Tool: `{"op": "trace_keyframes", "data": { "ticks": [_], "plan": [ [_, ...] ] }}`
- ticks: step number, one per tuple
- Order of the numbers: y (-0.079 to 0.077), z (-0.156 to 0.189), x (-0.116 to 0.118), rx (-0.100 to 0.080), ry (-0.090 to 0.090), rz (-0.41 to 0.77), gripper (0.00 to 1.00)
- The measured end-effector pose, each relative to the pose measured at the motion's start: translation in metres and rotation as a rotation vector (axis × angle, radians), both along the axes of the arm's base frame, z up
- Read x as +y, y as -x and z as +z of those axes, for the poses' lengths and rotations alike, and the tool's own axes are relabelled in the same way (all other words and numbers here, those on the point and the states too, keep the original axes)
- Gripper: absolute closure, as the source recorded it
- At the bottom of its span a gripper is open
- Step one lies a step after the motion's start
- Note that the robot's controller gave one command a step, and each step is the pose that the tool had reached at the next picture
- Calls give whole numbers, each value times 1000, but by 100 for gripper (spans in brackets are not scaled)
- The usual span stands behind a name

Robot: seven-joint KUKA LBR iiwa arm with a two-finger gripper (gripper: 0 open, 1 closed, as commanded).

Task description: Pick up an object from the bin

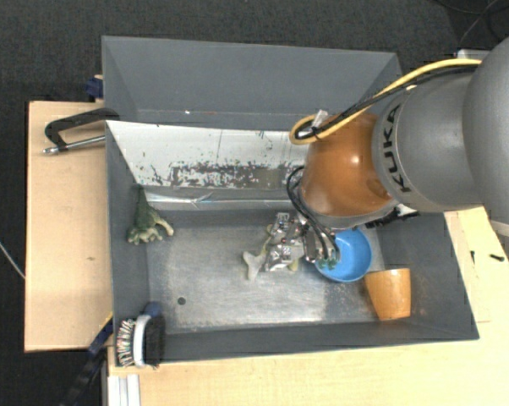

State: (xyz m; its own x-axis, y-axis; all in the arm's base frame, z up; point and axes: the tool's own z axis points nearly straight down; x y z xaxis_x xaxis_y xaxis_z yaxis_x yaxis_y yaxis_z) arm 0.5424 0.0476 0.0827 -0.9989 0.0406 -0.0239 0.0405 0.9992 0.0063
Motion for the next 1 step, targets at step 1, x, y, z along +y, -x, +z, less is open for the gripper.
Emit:
{"op": "trace_keyframes", "data": {
  "ticks": [1],
  "plan": [
    [-24,132,-45,8,8,102,100]
  ]
}}
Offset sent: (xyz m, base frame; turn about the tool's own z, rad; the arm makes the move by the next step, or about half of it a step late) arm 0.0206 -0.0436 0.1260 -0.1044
